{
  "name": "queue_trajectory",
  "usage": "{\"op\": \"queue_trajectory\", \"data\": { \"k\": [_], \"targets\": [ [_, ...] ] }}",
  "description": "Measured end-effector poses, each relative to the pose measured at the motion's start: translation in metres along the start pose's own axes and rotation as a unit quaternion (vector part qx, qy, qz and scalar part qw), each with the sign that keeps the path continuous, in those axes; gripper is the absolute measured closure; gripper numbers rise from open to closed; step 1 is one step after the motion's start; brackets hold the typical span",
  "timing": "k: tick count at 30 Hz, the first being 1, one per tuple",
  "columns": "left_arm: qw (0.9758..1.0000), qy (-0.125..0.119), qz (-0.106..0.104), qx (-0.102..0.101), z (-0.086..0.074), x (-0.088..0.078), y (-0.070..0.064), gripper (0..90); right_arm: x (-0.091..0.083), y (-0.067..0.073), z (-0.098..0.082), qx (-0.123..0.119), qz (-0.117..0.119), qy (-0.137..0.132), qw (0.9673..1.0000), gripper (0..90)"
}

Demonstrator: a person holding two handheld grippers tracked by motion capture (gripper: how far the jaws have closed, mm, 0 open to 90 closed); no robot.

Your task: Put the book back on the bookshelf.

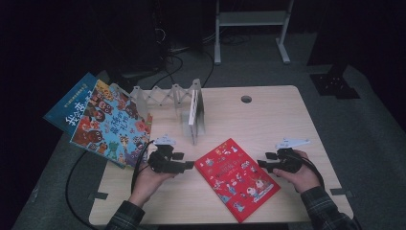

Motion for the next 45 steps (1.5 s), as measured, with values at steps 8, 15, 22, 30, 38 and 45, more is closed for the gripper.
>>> {"op": "queue_trajectory", "data": {
  "k": [8, 15, 22, 30, 38, 45],
  "targets": [
    [0.9981, 0.062, -0.005, 0.000, -0.018, 0.031, -0.004, 50.5, 0.009, 0.014, -0.001, -0.016, 0.038, 0.019, 0.9990, 47.6],
    [0.9962, 0.086, 0.010, 0.007, -0.018, 0.051, -0.006, 50.5, 0.014, 0.019, -0.005, -0.016, 0.052, 0.039, 0.9978, 49.7],
    [0.9969, 0.073, 0.026, 0.008, -0.007, 0.059, -0.003, 50.7, 0.014, 0.020, -0.007, -0.009, 0.053, 0.054, 0.9971, 49.8],
    [0.9958, 0.065, 0.064, 0.015, 0.009, 0.067, 0.007, 48.7, 0.012, 0.036, -0.007, -0.025, 0.066, 0.069, 0.9951, 50.9],
    [0.9958, 0.055, 0.072, 0.012, 0.019, 0.075, 0.013, 44.9, 0.009, 0.056, -0.009, -0.040, 0.110, 0.083, 0.9896, 55.3],
    [0.9967, 0.063, 0.048, 0.015, 0.016, 0.070, 0.007, 41.6, 0.011, 0.058, -0.004, 0.000, 0.132, 0.070, 0.9888, 55.4]
  ]
}}
Point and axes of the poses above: each handheld gripper's, and its own axes: x roughly forward along the jaws, z roughly out of its top, y roughly to its left, the point moved 5 cm from there along x, roughly forward along the jaws, and after that the axes turned 9 degrees about -x, right-handed, at the moved point
